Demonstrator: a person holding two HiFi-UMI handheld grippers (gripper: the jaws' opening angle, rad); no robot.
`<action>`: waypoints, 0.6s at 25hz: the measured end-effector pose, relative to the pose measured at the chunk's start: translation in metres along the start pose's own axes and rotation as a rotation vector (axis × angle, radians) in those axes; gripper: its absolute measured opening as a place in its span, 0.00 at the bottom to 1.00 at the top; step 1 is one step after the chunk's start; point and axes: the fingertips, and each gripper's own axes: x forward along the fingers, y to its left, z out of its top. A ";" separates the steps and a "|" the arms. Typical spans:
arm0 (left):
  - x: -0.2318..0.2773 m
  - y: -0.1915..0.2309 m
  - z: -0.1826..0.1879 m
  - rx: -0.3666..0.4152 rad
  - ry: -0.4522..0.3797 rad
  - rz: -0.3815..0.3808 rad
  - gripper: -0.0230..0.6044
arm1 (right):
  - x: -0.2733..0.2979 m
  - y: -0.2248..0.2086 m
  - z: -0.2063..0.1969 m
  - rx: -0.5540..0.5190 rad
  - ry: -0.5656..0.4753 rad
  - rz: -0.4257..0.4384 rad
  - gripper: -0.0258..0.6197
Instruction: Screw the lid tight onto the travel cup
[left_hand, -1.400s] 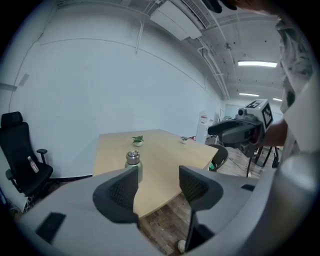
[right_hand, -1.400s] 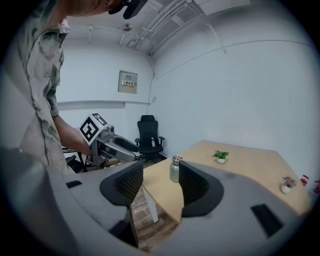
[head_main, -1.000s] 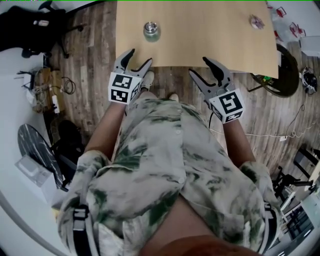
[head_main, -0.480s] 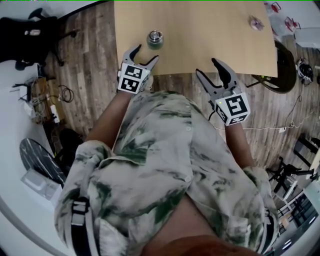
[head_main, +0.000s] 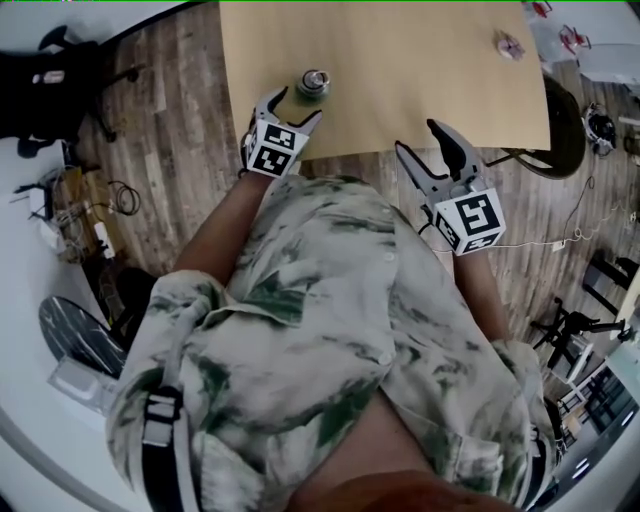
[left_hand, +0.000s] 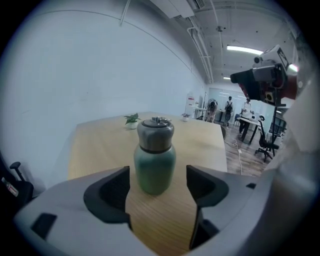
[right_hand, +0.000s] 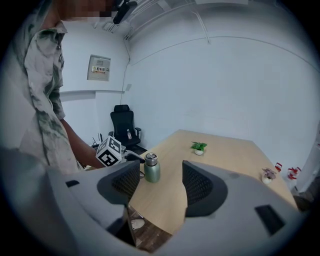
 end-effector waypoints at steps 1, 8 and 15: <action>0.004 0.002 -0.001 0.009 0.000 -0.005 0.58 | 0.001 0.000 0.001 0.000 0.004 -0.007 0.48; 0.030 0.016 -0.007 0.038 0.009 -0.037 0.60 | 0.012 0.002 0.003 0.013 0.039 -0.036 0.47; 0.050 0.019 -0.010 0.079 0.008 -0.089 0.61 | 0.019 0.001 0.004 0.023 0.070 -0.071 0.47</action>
